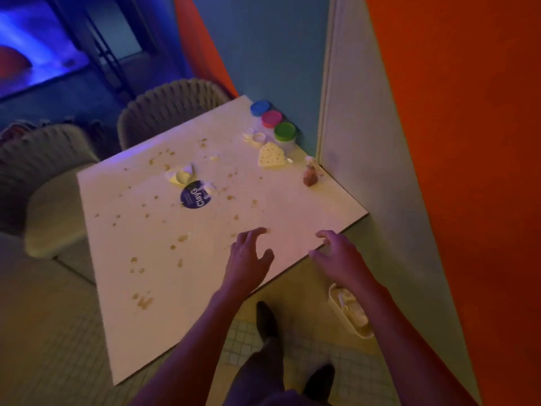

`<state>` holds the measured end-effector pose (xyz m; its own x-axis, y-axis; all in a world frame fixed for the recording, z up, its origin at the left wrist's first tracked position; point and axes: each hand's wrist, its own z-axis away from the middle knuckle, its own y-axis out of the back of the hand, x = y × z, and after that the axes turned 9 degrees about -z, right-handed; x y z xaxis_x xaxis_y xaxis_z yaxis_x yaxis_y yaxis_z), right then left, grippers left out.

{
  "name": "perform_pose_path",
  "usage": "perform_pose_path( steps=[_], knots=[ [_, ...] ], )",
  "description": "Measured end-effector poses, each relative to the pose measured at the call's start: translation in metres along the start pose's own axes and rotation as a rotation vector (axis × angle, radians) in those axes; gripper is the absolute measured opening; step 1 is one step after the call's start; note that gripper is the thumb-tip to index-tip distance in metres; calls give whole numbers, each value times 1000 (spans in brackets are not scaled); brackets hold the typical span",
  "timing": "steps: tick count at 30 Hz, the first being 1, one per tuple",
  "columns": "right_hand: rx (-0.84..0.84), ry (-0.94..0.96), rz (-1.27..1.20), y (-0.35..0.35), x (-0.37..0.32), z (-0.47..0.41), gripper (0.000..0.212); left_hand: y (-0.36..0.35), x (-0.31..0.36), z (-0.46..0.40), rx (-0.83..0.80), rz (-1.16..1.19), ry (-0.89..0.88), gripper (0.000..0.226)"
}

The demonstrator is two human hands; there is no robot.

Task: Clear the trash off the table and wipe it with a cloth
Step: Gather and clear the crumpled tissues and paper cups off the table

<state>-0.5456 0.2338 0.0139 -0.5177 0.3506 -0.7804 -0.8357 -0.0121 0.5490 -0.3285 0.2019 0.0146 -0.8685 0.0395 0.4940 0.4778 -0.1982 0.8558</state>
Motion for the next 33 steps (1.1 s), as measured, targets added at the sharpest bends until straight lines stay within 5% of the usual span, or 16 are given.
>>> perform_pose_path(
  steps=[15, 33],
  knots=[
    [-135, 76, 173, -85, -115, -152, 44, 83, -132, -161, 140, 40, 256, 50],
    [-54, 1, 401, -121, -156, -336, 55, 120, -243, -346, -94, -78, 386, 79]
  ],
)
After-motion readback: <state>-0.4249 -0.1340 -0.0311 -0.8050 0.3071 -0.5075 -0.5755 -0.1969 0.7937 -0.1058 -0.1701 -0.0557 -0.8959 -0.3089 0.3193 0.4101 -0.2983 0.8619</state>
